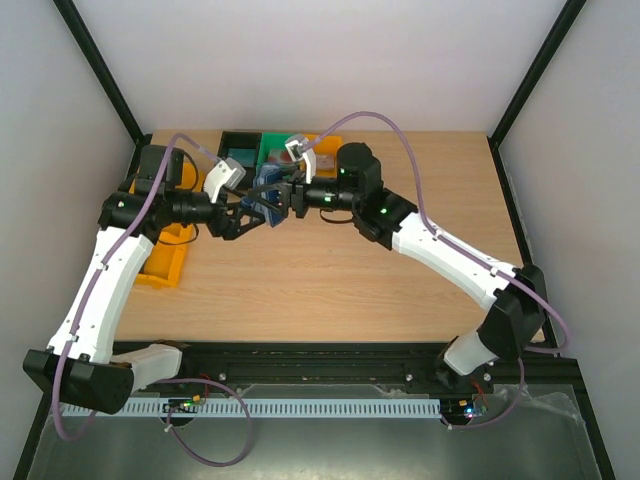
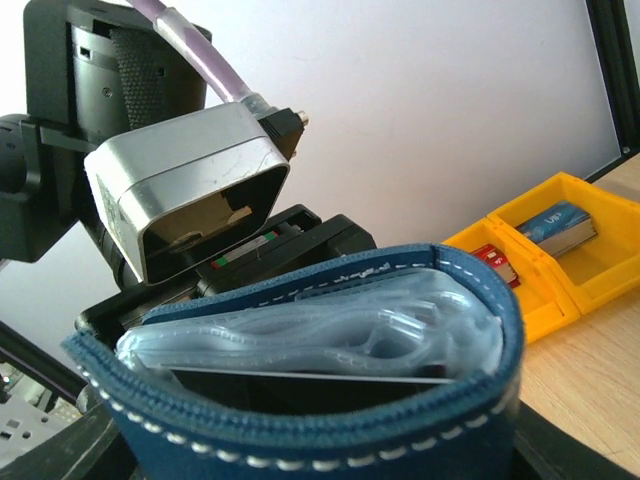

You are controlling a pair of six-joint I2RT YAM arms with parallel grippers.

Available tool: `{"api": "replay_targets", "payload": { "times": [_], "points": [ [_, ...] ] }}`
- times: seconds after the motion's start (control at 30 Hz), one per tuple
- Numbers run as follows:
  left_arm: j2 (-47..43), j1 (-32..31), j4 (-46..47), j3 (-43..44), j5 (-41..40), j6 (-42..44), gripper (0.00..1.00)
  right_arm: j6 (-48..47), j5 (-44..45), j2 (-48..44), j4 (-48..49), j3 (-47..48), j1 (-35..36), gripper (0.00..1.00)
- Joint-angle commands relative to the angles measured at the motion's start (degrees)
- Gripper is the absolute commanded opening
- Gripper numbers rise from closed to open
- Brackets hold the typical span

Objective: Take the credit cards out of the card holder

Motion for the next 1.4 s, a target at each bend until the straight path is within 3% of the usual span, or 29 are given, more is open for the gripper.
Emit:
{"api": "replay_targets", "payload": {
  "times": [0.0, 0.07, 0.13, 0.2, 0.33, 0.47, 0.67, 0.8, 1.03, 1.13, 1.3, 1.37],
  "points": [
    [0.8, 0.3, 5.3, 1.3, -1.9, -5.4, 0.7, 3.4, -3.8, 1.2, 5.4, 1.1, 0.4, 0.04],
    [0.8, 0.3, 5.5, 0.9, -0.5, -5.7, 0.57, 3.8, -4.0, 1.6, 5.7, 1.1, 0.4, 0.04],
    [0.5, 0.3, 5.3, 0.5, 1.4, -5.6, 0.33, 3.7, -3.9, 1.8, 5.4, 0.9, 0.4, 0.06],
    [0.1, 0.3, 4.9, 0.5, 2.0, -5.4, 0.06, 3.2, -3.2, 1.4, 4.5, 0.6, 0.3, 0.14],
    [-0.3, 0.3, 4.5, 0.4, -0.1, -5.8, 0.02, 2.2, 2.0, -0.4, 0.5, -0.7, -1.4, 0.59],
    [-0.8, 0.4, 4.0, 0.2, -1.0, -5.2, 0.02, -0.1, 8.8, -2.6, -4.0, -2.6, -2.8, 0.79],
    [-1.3, 0.8, 2.7, 0.6, -1.0, -3.5, 0.02, -3.7, 2.9, -5.9, -5.6, -5.1, -4.0, 0.79],
    [-1.7, 1.0, 1.5, 1.5, -0.1, -2.3, 0.02, -6.4, 4.5, -8.5, -7.3, -6.4, -4.4, 0.7],
    [-1.8, 1.5, -0.6, 3.3, 0.2, 0.1, 0.02, -13.3, 3.3, -11.1, -13.5, -6.5, -4.5, 0.69],
    [-1.7, 1.8, -0.5, 3.5, 0.7, 0.2, 0.02, -16.1, 5.2, -11.6, -16.9, -6.2, -4.6, 0.65],
    [-1.6, 2.1, -1.2, 4.0, 2.4, 0.9, 0.02, -16.2, 4.0, -10.2, -18.8, -5.0, -4.6, 0.58],
    [-1.5, 2.1, -1.2, 4.1, 2.8, 0.9, 0.02, -16.1, 2.2, -9.8, -19.2, -4.6, -4.5, 0.6]
  ]
}}
